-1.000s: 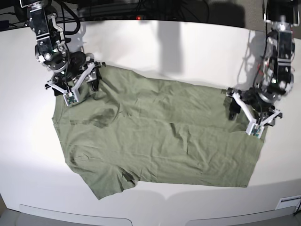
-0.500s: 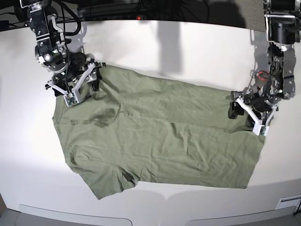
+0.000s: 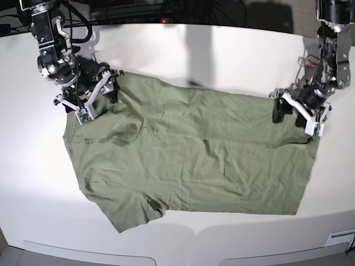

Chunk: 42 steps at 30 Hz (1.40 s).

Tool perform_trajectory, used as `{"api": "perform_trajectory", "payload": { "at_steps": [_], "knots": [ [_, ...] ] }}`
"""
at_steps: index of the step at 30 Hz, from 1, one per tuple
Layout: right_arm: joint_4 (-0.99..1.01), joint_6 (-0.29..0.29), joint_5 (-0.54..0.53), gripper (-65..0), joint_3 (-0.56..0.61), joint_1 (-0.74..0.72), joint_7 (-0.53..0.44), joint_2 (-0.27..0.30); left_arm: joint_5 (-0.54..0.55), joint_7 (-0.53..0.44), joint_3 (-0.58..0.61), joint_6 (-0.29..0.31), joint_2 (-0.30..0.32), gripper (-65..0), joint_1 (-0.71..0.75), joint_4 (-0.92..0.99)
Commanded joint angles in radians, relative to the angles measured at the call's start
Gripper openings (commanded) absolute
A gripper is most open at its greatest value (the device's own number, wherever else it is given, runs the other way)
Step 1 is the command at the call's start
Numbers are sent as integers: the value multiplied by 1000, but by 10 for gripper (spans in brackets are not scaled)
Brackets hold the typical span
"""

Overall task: Fold the T-shirt properly
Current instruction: 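Pull both held edges away from the shirt body to flatten it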

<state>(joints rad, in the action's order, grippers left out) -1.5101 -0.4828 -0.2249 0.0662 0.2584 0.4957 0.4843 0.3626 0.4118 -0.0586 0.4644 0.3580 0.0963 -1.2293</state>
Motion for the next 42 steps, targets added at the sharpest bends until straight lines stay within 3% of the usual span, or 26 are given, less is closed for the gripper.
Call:
{"api": "perform_trajectory", "payload": {
  "at_steps": [1,20,23,29,42],
  "knots": [
    [4,-22,19,-234,4,19,90,23,-70,367,20,-11,-8,-199,76,25],
    [-116,-14,15,-234,4,124,126,231,-40,408,20,-26,-14,-199,410,-186],
    [-116,-14,15,-234,4,124,155,236,-40,414,20,-55,-18,-199,469,-248],
    [-116,-14,11,-234,4,126,165,236,-48,417,20,-56,-38,-199,536,-294],
    [-117,-19,11,-234,4,202,167,241,-113,412,20,-56,-64,-199,555,-294]
  ]
}}
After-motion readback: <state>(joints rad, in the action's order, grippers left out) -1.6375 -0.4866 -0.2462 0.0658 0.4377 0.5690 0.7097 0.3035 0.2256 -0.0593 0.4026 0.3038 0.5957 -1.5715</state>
